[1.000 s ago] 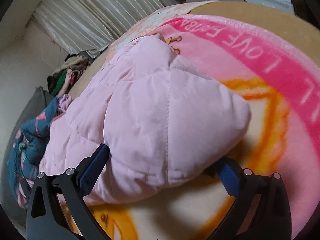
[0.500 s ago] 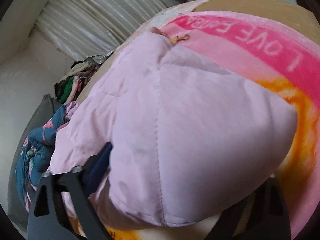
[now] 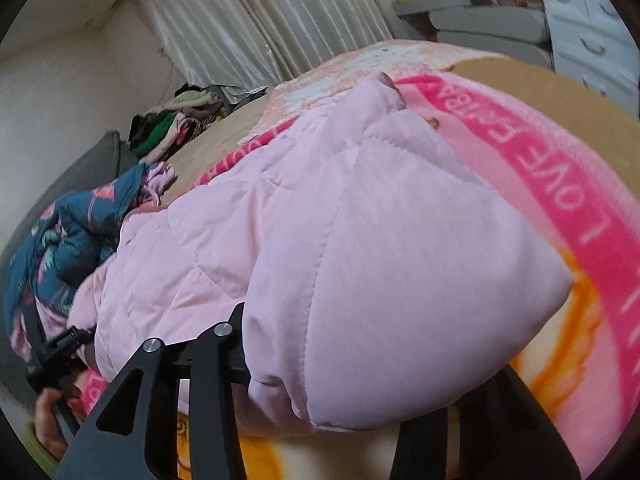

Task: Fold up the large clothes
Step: 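Hold the lifted jacket half with both tools and lay it over the rest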

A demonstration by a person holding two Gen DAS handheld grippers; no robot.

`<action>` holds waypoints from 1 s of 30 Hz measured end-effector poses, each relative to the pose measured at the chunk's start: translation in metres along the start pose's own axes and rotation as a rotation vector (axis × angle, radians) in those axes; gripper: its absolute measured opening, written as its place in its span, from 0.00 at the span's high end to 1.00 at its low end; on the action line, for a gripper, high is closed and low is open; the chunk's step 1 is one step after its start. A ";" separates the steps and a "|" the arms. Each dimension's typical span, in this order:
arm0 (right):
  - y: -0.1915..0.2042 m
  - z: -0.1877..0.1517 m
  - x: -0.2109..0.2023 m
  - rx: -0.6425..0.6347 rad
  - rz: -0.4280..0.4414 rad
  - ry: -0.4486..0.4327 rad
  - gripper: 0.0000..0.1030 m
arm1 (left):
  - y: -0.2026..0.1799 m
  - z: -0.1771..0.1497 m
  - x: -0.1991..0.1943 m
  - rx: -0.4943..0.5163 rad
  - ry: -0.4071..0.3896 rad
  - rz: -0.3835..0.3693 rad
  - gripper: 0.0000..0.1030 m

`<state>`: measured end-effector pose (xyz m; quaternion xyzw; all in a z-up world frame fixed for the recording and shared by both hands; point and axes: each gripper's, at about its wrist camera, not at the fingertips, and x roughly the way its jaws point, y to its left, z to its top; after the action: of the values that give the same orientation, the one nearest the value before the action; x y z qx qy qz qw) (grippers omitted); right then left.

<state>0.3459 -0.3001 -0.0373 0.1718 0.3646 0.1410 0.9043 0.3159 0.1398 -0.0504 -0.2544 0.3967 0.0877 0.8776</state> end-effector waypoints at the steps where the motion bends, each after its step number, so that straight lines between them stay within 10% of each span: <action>1: 0.003 0.001 -0.003 -0.018 0.000 -0.004 0.64 | -0.001 0.000 -0.005 0.012 -0.012 0.000 0.64; 14: 0.053 -0.004 -0.070 -0.273 0.021 -0.057 0.67 | -0.009 -0.005 -0.075 0.106 -0.090 -0.033 0.71; 30: 0.051 -0.058 -0.142 -0.297 0.025 -0.055 0.67 | 0.015 -0.061 -0.131 0.133 -0.087 -0.038 0.71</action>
<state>0.1993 -0.2958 0.0314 0.0443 0.3126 0.1997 0.9276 0.1829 0.1271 0.0072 -0.1990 0.3583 0.0555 0.9104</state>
